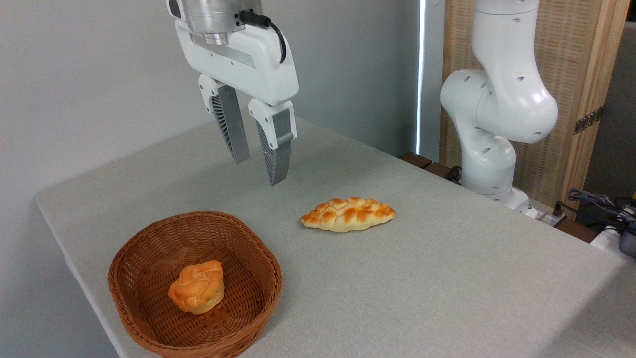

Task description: Put bread into the basket

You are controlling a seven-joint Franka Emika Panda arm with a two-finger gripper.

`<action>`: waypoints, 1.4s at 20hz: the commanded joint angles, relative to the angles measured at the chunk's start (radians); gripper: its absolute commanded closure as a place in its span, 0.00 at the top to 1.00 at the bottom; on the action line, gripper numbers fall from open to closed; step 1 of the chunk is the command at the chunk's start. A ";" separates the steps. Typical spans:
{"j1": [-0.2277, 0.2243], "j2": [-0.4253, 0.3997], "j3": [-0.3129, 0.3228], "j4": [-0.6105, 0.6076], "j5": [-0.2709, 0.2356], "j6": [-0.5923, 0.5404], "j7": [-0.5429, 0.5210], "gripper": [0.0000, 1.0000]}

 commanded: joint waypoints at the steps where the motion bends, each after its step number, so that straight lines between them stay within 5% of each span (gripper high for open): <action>1: -0.008 0.019 0.000 0.035 0.047 -0.025 -0.015 1.00; 4: -0.003 0.029 -0.008 0.037 0.050 -0.025 -0.017 1.00; 7: 0.116 0.013 -0.124 0.028 0.050 -0.025 -0.018 1.00; 12: 0.092 0.011 -0.120 0.019 0.085 -0.008 -0.021 1.00; 28: 0.054 0.009 -0.061 0.014 0.070 0.009 0.011 1.00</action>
